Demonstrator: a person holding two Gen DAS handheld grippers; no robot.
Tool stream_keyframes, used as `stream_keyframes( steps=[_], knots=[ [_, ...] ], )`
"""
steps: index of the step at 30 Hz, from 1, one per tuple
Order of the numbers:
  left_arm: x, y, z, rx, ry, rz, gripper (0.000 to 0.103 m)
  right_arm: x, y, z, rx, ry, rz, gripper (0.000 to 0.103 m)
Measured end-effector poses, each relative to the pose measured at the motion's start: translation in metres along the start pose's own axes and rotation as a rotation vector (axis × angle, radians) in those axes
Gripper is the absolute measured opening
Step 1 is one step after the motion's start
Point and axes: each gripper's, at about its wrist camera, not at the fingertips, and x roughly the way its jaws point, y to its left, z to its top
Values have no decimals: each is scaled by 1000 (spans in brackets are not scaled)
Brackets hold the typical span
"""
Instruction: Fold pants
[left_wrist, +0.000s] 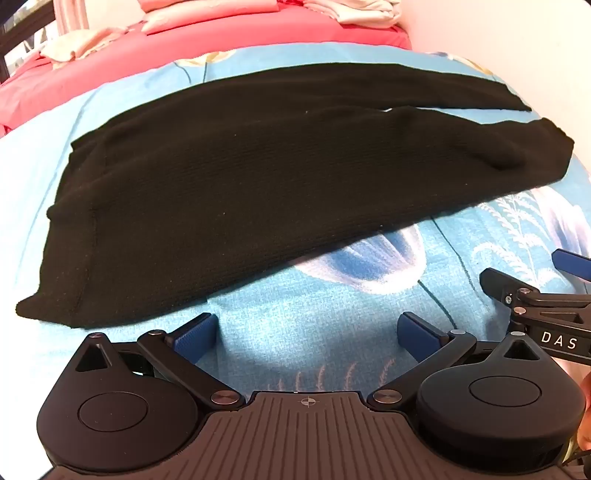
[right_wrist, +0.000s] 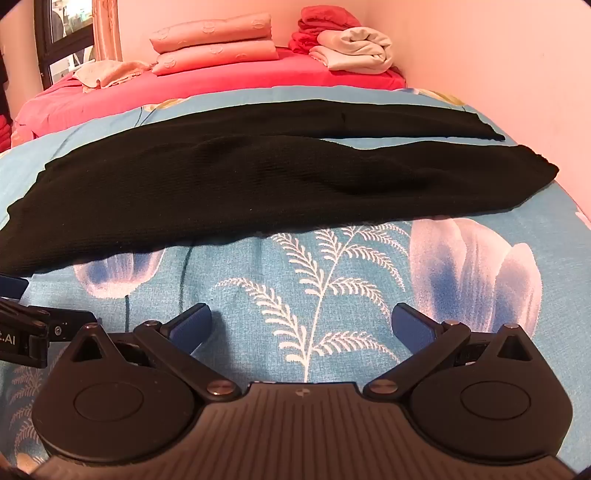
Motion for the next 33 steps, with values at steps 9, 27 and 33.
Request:
stream_keyframes(
  steps=[9,27,33],
  knots=[
    [0,-5,-1,4,-15,-1,103,-1,1,-1,-6,-15,-7,103],
    [-2,2,-4,-2,-10,-4,103,-2,1,-2,-4,-25,-15,103],
    [-2,2,-4,-1,-10,-4,103,-2,2,-1,-2,-28,-17,103]
  ],
)
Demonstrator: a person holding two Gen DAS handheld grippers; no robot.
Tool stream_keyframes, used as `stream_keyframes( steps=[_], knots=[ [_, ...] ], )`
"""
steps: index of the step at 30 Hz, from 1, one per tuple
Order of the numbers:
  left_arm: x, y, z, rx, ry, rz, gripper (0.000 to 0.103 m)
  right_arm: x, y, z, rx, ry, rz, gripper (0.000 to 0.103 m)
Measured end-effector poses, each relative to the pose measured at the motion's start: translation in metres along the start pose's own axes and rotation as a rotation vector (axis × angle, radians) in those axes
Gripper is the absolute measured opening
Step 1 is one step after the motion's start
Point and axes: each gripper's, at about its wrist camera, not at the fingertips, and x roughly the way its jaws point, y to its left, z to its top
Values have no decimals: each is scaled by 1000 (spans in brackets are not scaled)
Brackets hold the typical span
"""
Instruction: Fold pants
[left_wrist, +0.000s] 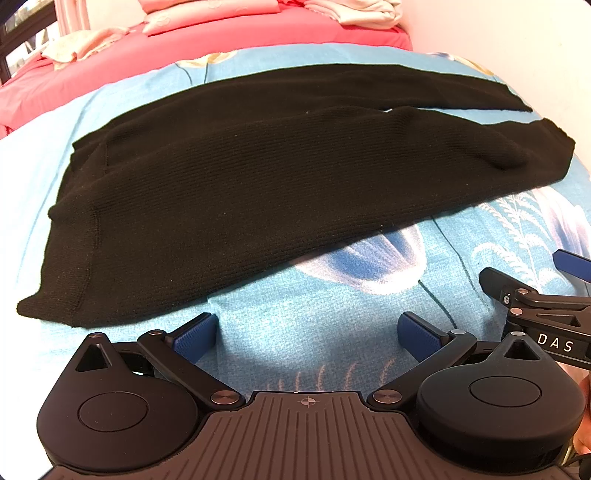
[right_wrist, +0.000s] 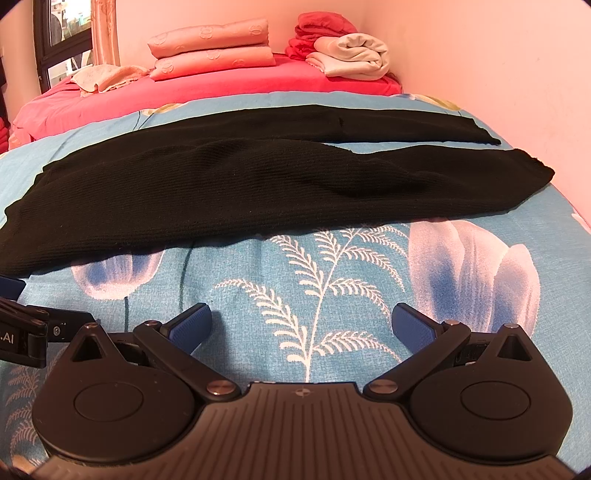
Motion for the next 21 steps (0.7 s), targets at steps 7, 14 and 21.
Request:
stream_keyframes(
  steps=[7,14,21],
  knots=[
    [0,0,0,0,0,1,103,-1,1,-2,0,-8,-2,103],
    [0,0,0,0,0,0,103,-1,0,-2,-1,-9,-2,103],
    [0,0,0,0,0,1,103,-1,1,-2,-1,-10,-3,103]
  ],
)
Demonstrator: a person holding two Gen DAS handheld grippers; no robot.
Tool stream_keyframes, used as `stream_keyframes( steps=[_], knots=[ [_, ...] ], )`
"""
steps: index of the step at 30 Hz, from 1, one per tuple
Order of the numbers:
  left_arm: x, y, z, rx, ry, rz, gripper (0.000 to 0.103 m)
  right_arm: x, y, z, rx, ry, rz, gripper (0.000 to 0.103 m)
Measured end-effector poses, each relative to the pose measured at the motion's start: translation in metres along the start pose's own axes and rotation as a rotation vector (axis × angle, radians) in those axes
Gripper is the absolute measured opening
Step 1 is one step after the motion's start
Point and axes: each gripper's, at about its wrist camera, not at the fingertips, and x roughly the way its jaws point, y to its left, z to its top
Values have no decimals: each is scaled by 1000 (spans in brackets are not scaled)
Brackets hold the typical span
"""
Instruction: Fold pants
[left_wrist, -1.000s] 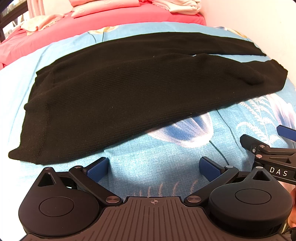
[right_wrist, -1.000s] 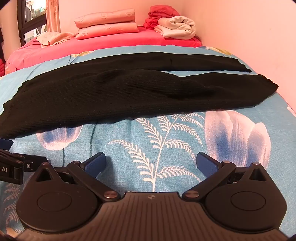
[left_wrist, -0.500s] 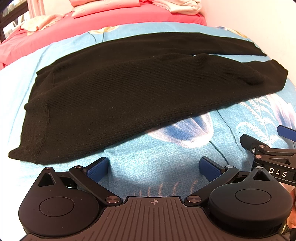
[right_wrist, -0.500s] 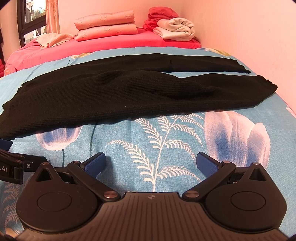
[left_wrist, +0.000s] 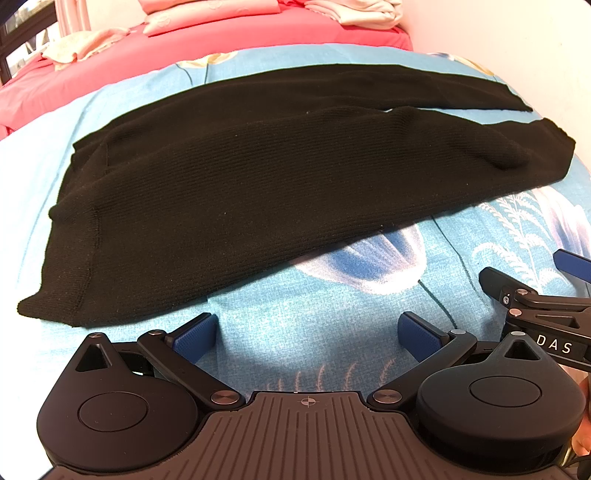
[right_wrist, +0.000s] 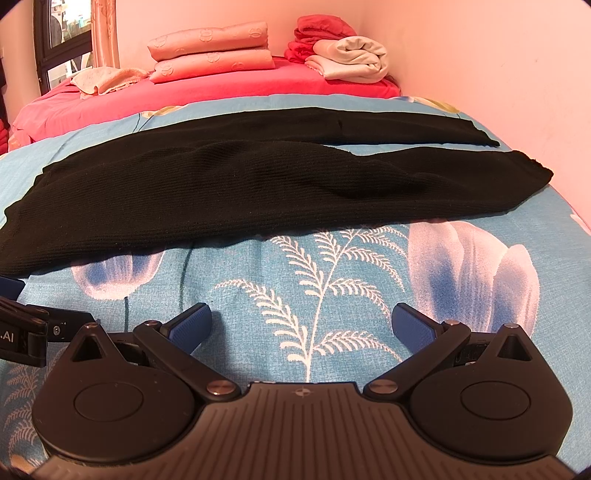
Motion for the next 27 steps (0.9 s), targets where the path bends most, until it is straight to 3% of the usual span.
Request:
stream_keyframes(
  steps=[27],
  knots=[
    [1,3,1,5,-3,-7,103,0,0,-1,-1,-5,-2,103]
  ],
)
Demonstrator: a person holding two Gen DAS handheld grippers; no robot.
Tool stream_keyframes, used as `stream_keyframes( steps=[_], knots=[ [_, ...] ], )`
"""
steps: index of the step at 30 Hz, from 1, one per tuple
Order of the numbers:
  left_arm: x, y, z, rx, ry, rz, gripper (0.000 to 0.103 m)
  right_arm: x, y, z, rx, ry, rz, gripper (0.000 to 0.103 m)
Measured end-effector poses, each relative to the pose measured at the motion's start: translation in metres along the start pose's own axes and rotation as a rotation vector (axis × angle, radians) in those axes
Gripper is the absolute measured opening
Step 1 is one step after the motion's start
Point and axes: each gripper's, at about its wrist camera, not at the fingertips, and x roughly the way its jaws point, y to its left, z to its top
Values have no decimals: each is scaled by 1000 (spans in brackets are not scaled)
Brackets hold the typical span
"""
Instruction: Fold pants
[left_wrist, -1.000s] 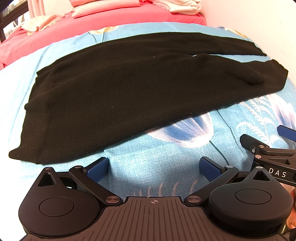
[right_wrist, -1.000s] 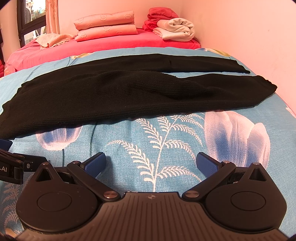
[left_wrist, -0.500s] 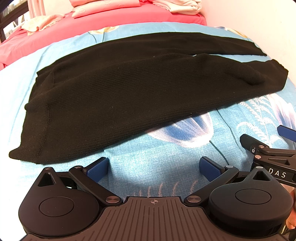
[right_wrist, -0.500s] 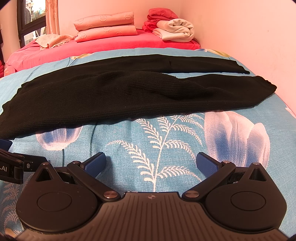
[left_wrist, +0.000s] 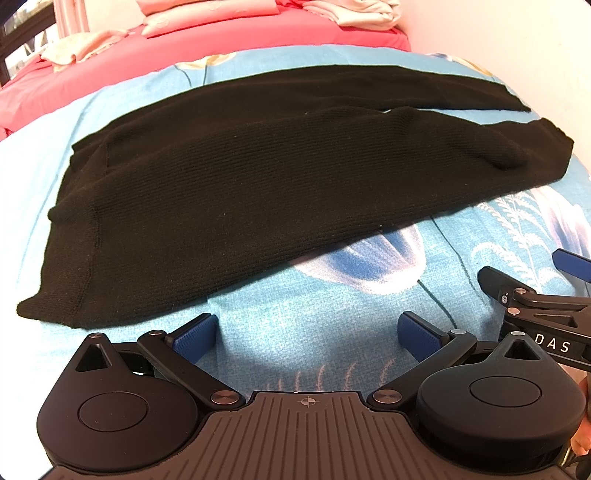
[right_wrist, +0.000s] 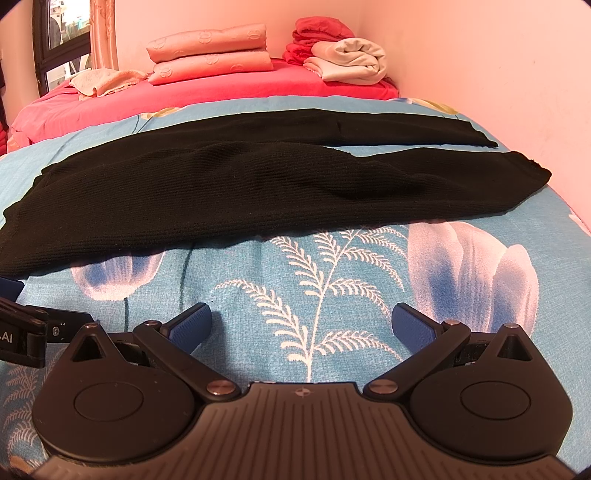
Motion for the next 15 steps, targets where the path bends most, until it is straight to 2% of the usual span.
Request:
stream_keyframes(
  steps=[5,11,15],
  knots=[
    [-1,2,1,9,4,-7,103,0,0,0,1,-3,-1,103],
    [-14,14,7,10,46,-55,103,0,-2,2,1,4,10,103],
    [-41,35,10,-16,-17,-69,103,-1,-12,9,40,25,62,103]
  ],
)
